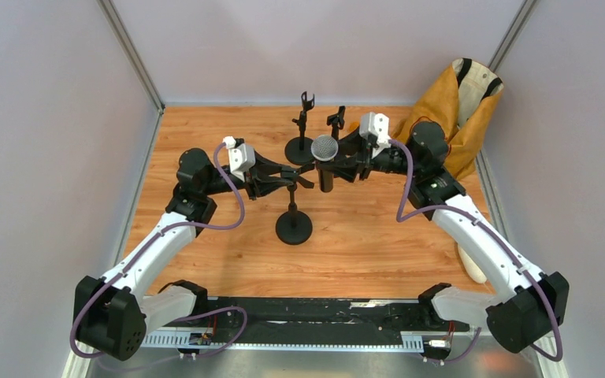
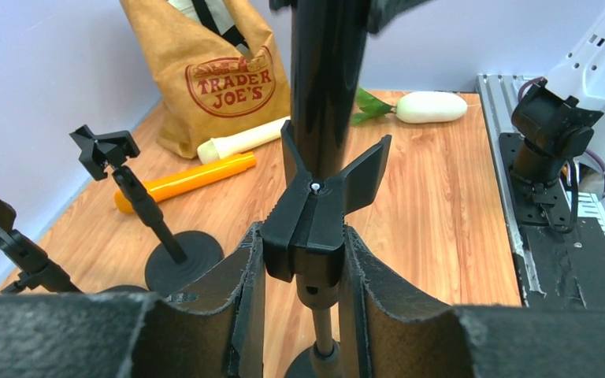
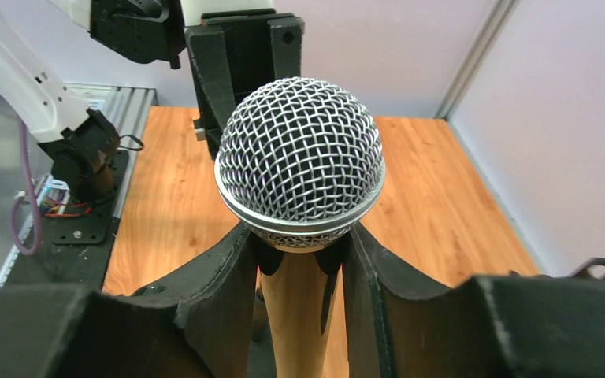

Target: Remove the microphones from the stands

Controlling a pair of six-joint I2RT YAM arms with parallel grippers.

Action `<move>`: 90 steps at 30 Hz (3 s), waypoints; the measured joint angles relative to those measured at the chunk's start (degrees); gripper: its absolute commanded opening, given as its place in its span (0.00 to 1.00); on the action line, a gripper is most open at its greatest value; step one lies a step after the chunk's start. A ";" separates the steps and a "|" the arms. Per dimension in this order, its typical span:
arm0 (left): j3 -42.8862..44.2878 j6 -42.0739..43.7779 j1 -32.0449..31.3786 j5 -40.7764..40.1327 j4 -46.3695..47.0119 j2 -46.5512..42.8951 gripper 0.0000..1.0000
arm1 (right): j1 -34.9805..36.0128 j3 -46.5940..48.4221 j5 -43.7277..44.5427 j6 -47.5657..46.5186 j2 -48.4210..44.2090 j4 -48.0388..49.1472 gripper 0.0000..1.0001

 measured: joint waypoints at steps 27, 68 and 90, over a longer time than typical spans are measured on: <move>-0.61 -2.10 0.00 -0.20 2.16 0.37 0.00 | -15.63 4.96 14.23 -25.53 -8.61 -34.07 0.04; -0.81 -2.36 -0.44 -0.42 3.54 0.87 0.03 | -14.47 -2.93 44.17 -34.73 11.26 -40.63 0.04; -0.83 -2.32 -0.46 -0.44 3.56 0.87 0.12 | -11.54 0.68 58.21 -34.60 30.88 -33.48 0.04</move>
